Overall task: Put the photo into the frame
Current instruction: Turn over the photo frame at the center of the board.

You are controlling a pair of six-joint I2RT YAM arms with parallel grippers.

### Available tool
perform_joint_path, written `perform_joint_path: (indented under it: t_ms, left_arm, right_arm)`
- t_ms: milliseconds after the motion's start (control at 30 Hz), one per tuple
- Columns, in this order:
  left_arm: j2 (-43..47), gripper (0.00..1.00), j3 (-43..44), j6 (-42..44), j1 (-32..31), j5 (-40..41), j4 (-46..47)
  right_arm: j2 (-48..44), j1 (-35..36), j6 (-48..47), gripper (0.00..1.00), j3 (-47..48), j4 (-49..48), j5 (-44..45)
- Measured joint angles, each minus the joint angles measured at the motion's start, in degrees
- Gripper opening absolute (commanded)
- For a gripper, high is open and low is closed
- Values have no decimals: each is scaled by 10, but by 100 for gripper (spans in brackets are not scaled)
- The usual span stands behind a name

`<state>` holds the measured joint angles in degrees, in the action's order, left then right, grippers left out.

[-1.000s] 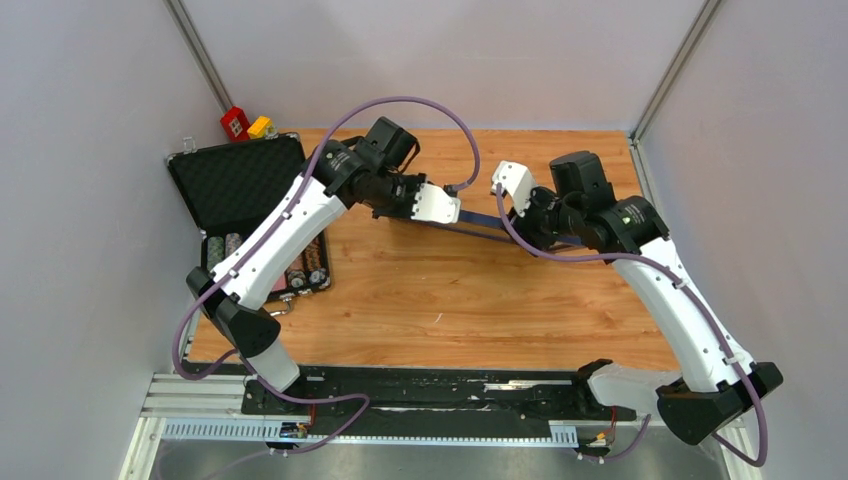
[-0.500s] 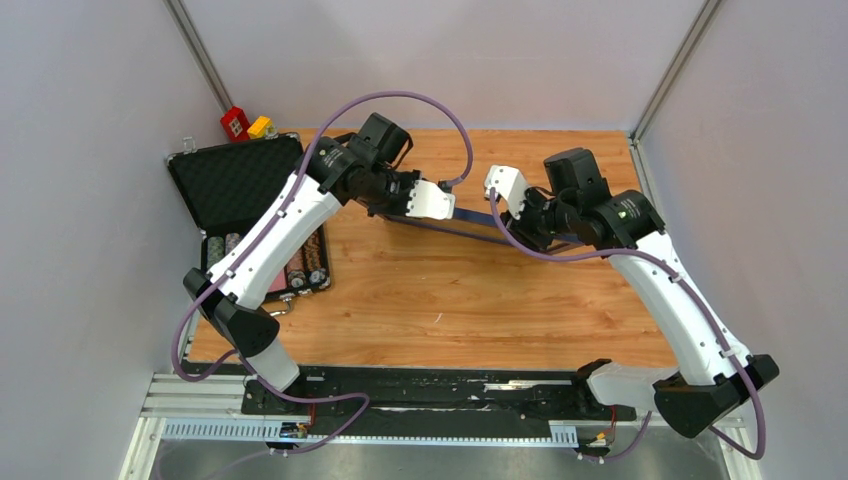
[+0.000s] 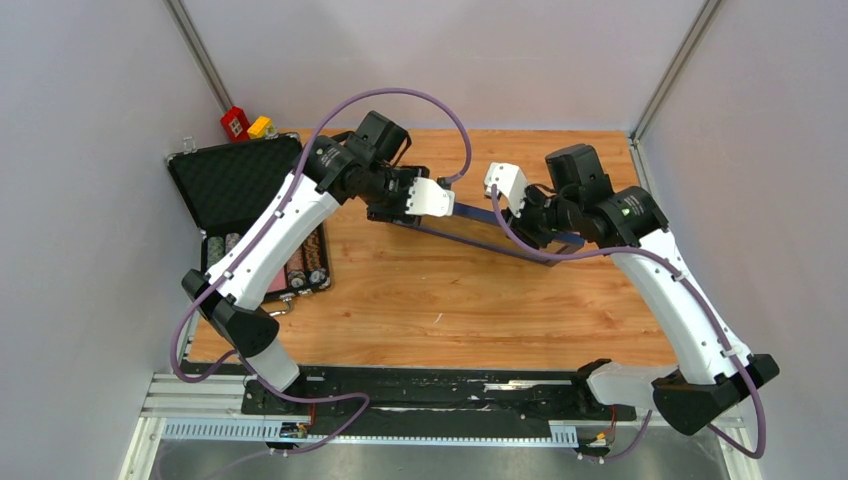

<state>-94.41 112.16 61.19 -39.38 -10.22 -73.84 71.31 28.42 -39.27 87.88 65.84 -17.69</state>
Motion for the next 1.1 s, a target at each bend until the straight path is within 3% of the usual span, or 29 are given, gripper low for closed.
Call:
perform_joint_path:
  t_ms: [100,167,400,800,1100]
  left_arm:
    - [1,96,0,-5,0,1,3]
    - [3,99,0,-9,0,3,8]
    - [49,100,-35,-31,10,13,72]
    - [198,100,-193,-112,67,28,263]
    - [250,100,-283,-165,69,33,316]
  right_arm:
    - [3,0,0,0,7,3,-3]
    - [7,0,0,0,13,3,-5]
    - [23,-21,4,0,38,13,-21]
    - [69,-105,4,0,94,41,-82]
    - [115,-157,-11,0,134,52,-135]
